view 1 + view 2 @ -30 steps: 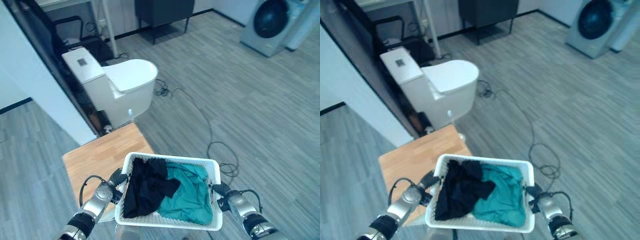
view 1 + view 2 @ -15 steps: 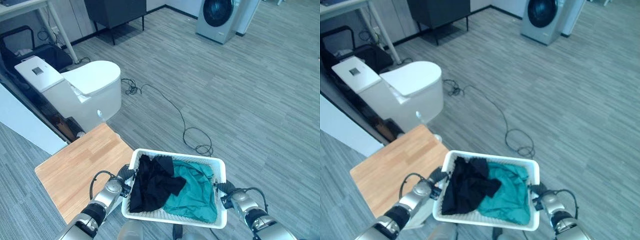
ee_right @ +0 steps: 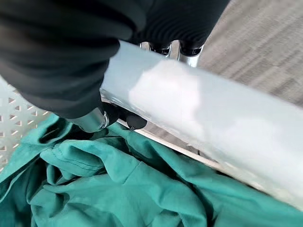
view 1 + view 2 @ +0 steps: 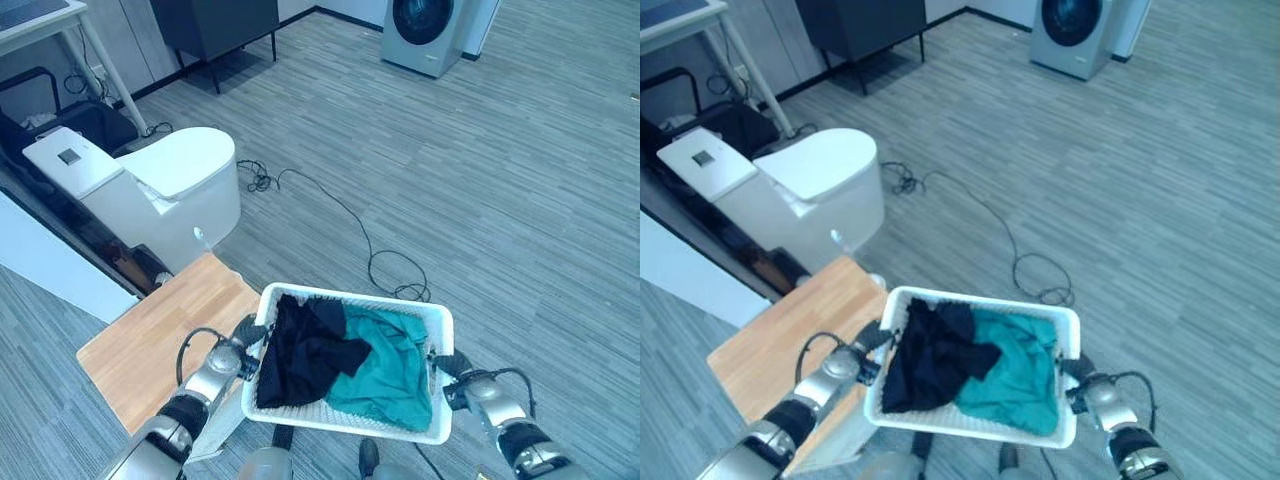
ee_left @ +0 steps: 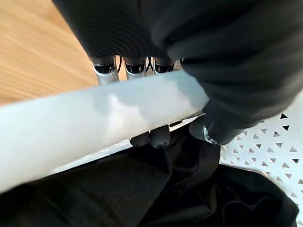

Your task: Grab the laundry basket,head to the washer,open it,put in the laundry and shut it.

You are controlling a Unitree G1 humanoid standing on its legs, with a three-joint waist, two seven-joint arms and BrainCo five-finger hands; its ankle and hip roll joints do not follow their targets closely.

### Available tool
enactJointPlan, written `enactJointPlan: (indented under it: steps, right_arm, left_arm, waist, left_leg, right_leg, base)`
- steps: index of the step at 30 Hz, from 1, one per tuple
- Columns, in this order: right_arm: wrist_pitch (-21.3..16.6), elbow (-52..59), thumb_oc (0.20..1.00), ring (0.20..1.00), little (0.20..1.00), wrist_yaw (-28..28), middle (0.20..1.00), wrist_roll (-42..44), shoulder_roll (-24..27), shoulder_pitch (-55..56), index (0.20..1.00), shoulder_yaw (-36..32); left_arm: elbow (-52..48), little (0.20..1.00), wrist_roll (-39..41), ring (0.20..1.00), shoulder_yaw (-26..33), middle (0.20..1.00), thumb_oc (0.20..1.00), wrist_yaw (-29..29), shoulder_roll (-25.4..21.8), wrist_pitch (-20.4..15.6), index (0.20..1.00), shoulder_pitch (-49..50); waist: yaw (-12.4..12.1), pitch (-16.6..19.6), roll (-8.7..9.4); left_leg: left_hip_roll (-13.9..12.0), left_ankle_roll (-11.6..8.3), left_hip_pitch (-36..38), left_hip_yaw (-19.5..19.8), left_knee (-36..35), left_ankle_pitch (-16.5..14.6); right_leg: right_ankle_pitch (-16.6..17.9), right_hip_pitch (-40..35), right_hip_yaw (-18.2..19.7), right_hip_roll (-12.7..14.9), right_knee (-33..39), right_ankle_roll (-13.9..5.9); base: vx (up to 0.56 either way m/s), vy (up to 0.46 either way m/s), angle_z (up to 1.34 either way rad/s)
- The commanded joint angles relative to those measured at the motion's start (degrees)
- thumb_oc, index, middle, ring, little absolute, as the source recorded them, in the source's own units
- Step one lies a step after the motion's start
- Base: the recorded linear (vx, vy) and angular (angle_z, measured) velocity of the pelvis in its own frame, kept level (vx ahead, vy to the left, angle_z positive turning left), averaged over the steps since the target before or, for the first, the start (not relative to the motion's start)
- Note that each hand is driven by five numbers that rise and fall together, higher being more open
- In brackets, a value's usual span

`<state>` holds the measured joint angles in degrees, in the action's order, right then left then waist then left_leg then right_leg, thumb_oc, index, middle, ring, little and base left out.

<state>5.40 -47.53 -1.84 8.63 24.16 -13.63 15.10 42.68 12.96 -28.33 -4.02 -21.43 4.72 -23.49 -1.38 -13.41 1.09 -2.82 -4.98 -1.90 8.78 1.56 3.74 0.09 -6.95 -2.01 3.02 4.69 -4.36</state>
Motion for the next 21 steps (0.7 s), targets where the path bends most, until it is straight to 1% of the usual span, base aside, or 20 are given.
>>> enactJointPlan:
  steps: [1, 2, 3, 4, 5, 6, 7, 8, 9, 10, 11, 12, 13, 14, 15, 16, 18, 19, 20, 21]
  right_arm:
    - [-3.03, 6.59, 0.200, 0.200, 0.200, 1.03, 0.200, 3.09, 8.80, 0.77, 0.200, -4.13]
    - [-3.13, 7.70, 0.200, 0.200, 0.200, 1.26, 0.200, 3.33, 8.78, 0.79, 0.200, -3.68]
    - [-3.21, 8.56, 0.200, 0.200, 0.200, 1.28, 0.200, 3.56, 8.70, 0.87, 0.200, -3.18]
    - [-3.16, 9.28, 0.200, 0.200, 0.200, 1.31, 0.200, 3.75, 8.71, 1.01, 0.200, -3.06]
    - [-2.88, 9.46, 0.200, 0.200, 0.200, 1.53, 0.200, 3.74, 8.42, 0.72, 0.200, -2.40]
    - [-2.70, 9.68, 0.200, 0.200, 0.200, 2.15, 0.200, 3.59, 8.13, 0.31, 0.200, -1.57]
    - [-2.98, 9.64, 0.200, 0.200, 0.200, 2.70, 0.200, 3.77, 7.50, -0.86, 0.200, -0.25]
    - [-3.02, 9.57, 0.200, 0.200, 0.200, 2.70, 0.200, 3.79, 7.47, -0.91, 0.200, -0.16]
    - [-3.70, 9.14, 0.200, 0.200, 0.200, 2.67, 0.200, 5.42, 6.58, -1.93, 0.200, 0.83]
    - [-3.75, 9.06, 0.200, 0.200, 0.200, 2.66, 0.200, 5.46, 6.54, -1.98, 0.200, 0.91]
    - [-3.80, 8.76, 0.200, 0.200, 0.200, 2.75, 0.200, 5.56, 6.22, -2.33, 0.200, 1.27]
    - [-3.91, 8.17, 0.200, 0.200, 0.200, 2.71, 0.200, 4.98, 5.31, -2.99, 0.200, 2.20]
    - [-3.92, 8.16, 0.200, 0.200, 0.200, 2.71, 0.200, 4.97, 5.28, -3.00, 0.200, 2.23]
    - [-3.92, 8.30, 0.200, 0.200, 0.200, 2.73, 0.200, 4.73, 4.71, -3.07, 0.200, 2.38]
    - [-3.61, 8.71, 0.200, 0.200, 0.200, 3.22, 0.200, 4.44, 3.92, -3.22, 0.200, 2.82]
    - [-3.65, 8.99, 0.200, 0.200, 0.200, 3.20, 0.200, 3.81, 2.42, -3.21, 0.200, 3.09]
    - [-3.72, 9.18, 0.200, 0.200, 0.200, 3.36, 0.200, 3.74, 1.81, -3.00, 0.200, 3.11]
    - [-3.72, 9.73, 0.200, 0.200, 0.200, 3.67, 0.200, 3.37, 1.11, -2.59, 0.200, 3.18]
    - [-3.87, 9.86, 0.200, 0.200, 0.200, 3.87, 0.200, 3.03, 0.74, -2.08, 0.200, 3.16]
    - [-3.99, 9.86, 0.200, 0.200, 0.200, 4.16, 0.200, 2.73, 0.21, -1.28, 0.200, 2.92]
  left_arm:
    - [0.17, 0.200, 2.96, 0.200, 1.21, 0.200, 0.200, 3.20, -1.48, -4.69, 0.200, -5.17]
    - [0.01, 0.200, 3.22, 0.200, 1.21, 0.200, 0.200, 3.10, -1.59, -4.56, 0.200, -5.51]
    - [-0.17, 0.200, 3.64, 0.200, 1.39, 0.200, 0.200, 2.86, -1.64, -4.69, 0.200, -5.62]
    - [-0.19, 0.200, 3.85, 0.200, 1.54, 0.200, 0.200, 2.68, -1.76, -4.72, 0.200, -5.61]
    - [-0.27, 0.200, 4.58, 0.200, 2.36, 0.200, 0.200, 2.05, -1.98, -4.90, 0.200, -5.66]
    - [-0.50, 0.200, 4.99, 0.200, 3.05, 0.200, 0.200, 2.08, -2.55, -5.15, 0.200, -5.47]
    - [-1.44, 0.200, 5.73, 0.200, 4.42, 0.200, 0.200, 1.75, -3.99, -5.82, 0.200, -4.77]
    - [-1.50, 0.200, 5.73, 0.200, 4.48, 0.200, 0.200, 1.75, -4.03, -5.81, 0.200, -4.68]
    - [-2.35, 0.200, 6.13, 0.200, 4.96, 0.200, 0.200, 1.73, -4.74, -6.28, 0.200, -3.53]
    - [-2.39, 0.200, 6.13, 0.200, 5.00, 0.200, 0.200, 1.73, -4.78, -6.27, 0.200, -3.46]
    - [-2.47, 0.200, 6.28, 0.200, 5.16, 0.200, 0.200, 1.81, -4.97, -6.34, 0.200, -2.90]
    - [-2.26, 0.200, 5.85, 0.200, 5.86, 0.200, 0.200, 1.90, -5.38, -6.54, 0.200, -1.68]
    - [-2.28, 0.200, 5.85, 0.200, 5.88, 0.200, 0.200, 1.90, -5.41, -6.54, 0.200, -1.65]
    - [-2.18, 0.200, 5.68, 0.200, 6.40, 0.200, 0.200, 1.76, -5.59, -6.54, 0.200, -0.99]
    - [-1.80, 0.200, 5.69, 0.200, 7.13, 0.200, 0.200, 1.82, -5.81, -6.27, 0.200, -0.32]
    - [-1.38, 0.200, 5.98, 0.200, 7.86, 0.200, 0.200, 1.51, -6.36, -6.46, 0.200, 0.39]
    - [-1.32, 0.200, 5.81, 0.200, 8.33, 0.200, 0.200, 1.45, -6.60, -6.47, 0.200, 1.10]
    - [-1.90, 0.200, 5.44, 0.200, 9.29, 0.200, 0.200, 1.50, -7.04, -6.59, 0.200, 2.42]
    - [-2.00, 0.200, 5.42, 0.200, 9.71, 0.200, 0.200, 1.57, -7.29, -6.65, 0.200, 3.24]
    - [-2.42, 0.200, 5.37, 0.200, 10.12, 0.200, 0.200, 1.66, -7.63, -6.70, 0.200, 4.63]
  waist:
    - [-0.12, 0.56, 3.00]
    - [-0.45, 0.03, 3.26]
    - [-0.90, -0.63, 3.29]
    - [-1.18, -0.98, 3.31]
    - [-2.24, -1.41, 2.87]
    - [-3.32, -1.33, 2.49]
    - [-5.04, -0.50, 1.30]
    - [-5.29, -0.66, 1.54]
    - [-7.02, -0.41, 0.46]
    - [-7.09, -0.41, 0.69]
    - [-7.67, -0.25, 0.52]
    - [-8.51, 0.22, 0.51]
    - [-8.58, 0.21, 0.62]
    - [-8.78, 0.41, 0.81]
    - [-8.99, 1.77, 0.71]
    - [-9.31, 3.06, 1.77]
    - [-9.44, 3.70, 2.50]
    - [-9.86, 4.57, 3.77]
    - [-10.03, 5.14, 4.94]
    - [-10.34, 6.25, 6.29]
  left_leg:
    - [-2.58, 1.76, -7.87, -2.42, 18.87, -4.51]
    - [-2.22, 3.01, -9.19, -1.03, 21.93, -3.31]
    - [-0.89, 4.28, -11.47, 0.33, 26.42, -3.06]
    - [0.38, 4.73, -12.97, 0.63, 27.63, -2.98]
    - [4.25, 5.25, -15.14, 1.04, 27.46, -4.79]
    - [7.35, 5.18, -16.32, 1.23, 24.95, -5.70]
    - [8.46, 4.17, -16.37, 0.67, 15.84, -2.48]
    - [8.48, 4.21, -15.68, 0.32, 14.95, -2.13]
    - [7.41, 3.76, -17.54, -2.30, 6.62, 1.58]
    - [7.53, 3.81, -17.23, -2.49, 6.14, 1.76]
    - [7.55, 3.91, -17.51, -3.36, 3.30, 2.29]
    - [7.71, 3.63, -18.67, -6.02, 0.41, 3.06]
    - [7.75, 3.65, -18.61, -6.15, 0.40, 3.02]
    - [7.29, 3.68, -19.39, -8.50, 1.13, 3.08]
    - [6.44, 4.43, -17.59, -9.88, -0.30, 3.00]
    - [6.32, 5.29, -15.88, -9.86, 1.15, 5.19]
    - [6.37, 5.53, -15.55, -10.11, 1.80, 5.00]
    - [6.90, 6.09, -15.27, -10.36, 3.13, 3.85]
    - [7.66, 6.59, -14.68, -10.67, 4.06, 2.78]
    - [8.67, 7.56, -13.35, -11.21, 4.62, 0.78]
  right_leg:
    - [-5.51, 2.56, 0.62, -5.52, -7.02, 5.16]
    - [-5.36, 2.56, 1.44, -5.97, -7.58, 5.43]
    - [-5.53, 2.52, 2.09, -6.42, -7.98, 5.61]
    - [-5.44, 2.45, 2.35, -6.59, -8.08, 5.62]
    - [-5.79, 1.98, 3.58, -7.30, -8.21, 5.43]
    - [-6.08, 1.25, 5.02, -8.05, -8.07, 5.10]
    - [-6.72, 0.02, 7.33, -10.25, -7.03, 4.72]
    - [-6.69, -0.25, 7.66, -9.99, -6.93, 4.69]
    - [-7.84, -1.69, 8.18, -11.20, -6.87, 5.13]
    - [-7.99, -1.74, 8.30, -10.97, -6.91, 5.10]
    - [-8.47, -2.54, 8.68, -11.31, -6.94, 5.28]
    - [-9.98, -4.86, 9.70, -11.83, -6.95, 5.55]
    - [-10.04, -4.91, 9.79, -11.73, -6.95, 5.53]
    - [-10.70, -6.06, 10.14, -11.47, -6.89, 5.59]
    - [-11.51, -6.86, 10.30, -11.45, -7.04, 5.31]
    - [-12.52, -8.35, 10.89, -10.35, -7.93, 5.43]
    - [-12.84, -8.72, 10.91, -9.62, -8.53, 5.03]
    - [-12.35, -9.48, 11.07, -8.33, -9.40, 4.18]
    - [-10.51, -9.95, 10.67, -6.93, -10.77, 2.96]
    - [-6.73, -9.35, 9.82, -5.31, -13.99, 0.60]
  base:
    - [0.02, -0.214, -0.10]
    - [0.01, -0.118, -0.23]
    - [0.03, -0.154, -0.32]
    - [0.04, -0.077, -0.57]
    - [0.11, -0.010, -0.66]
    - [0.26, 0.031, -0.58]
    - [0.23, 0.022, -0.43]
    - [0.37, 0.004, -0.86]
    - [0.22, -0.005, -1.19]
    - [0.31, 0.002, -1.14]
    - [0.35, 0.037, -0.79]
    - [0.34, 0.038, -0.49]
    - [0.36, 0.070, -0.36]
    - [0.29, 0.087, -0.17]
    - [0.59, 0.176, -0.06]
    - [0.47, 0.139, -0.13]
    - [0.39, 0.115, -0.29]
    - [0.52, 0.153, -0.21]
    - [0.67, 0.202, -0.20]
    - [0.48, 0.149, -0.16]
